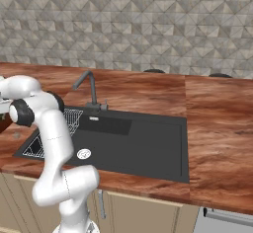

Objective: Pick up all produce items and place them in the sink. Turn on the sink faucet to wash them. Then turn the sink off and put them in the tray.

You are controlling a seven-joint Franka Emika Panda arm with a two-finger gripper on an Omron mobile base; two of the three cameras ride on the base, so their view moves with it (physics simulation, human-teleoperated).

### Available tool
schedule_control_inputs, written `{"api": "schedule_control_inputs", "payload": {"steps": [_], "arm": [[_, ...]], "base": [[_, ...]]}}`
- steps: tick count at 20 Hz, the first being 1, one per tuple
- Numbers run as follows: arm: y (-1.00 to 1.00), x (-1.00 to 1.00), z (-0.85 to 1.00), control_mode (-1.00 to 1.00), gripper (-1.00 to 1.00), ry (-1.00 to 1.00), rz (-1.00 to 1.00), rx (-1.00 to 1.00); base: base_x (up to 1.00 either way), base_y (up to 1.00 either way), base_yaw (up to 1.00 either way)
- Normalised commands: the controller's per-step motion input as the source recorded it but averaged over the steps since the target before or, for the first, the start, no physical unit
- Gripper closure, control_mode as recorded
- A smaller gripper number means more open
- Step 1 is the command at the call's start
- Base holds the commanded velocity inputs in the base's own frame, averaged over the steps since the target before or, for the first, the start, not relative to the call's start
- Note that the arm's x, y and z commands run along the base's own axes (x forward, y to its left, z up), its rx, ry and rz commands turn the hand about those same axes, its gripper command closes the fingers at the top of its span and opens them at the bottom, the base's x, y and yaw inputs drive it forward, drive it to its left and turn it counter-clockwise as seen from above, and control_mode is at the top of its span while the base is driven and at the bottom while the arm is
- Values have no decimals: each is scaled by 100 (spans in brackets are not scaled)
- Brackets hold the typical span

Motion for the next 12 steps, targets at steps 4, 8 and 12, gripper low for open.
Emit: {"api": "schedule_control_inputs", "payload": {"steps": [4,8,12], "arm": [[1,8,-18,-100,100,0,0,4],[15,18,-21,-100,100,5,0,0],[16,21,-21,-100,100,4,0,0]], "base": [[0,0,0],[0,0,0],[0,0,0]]}}
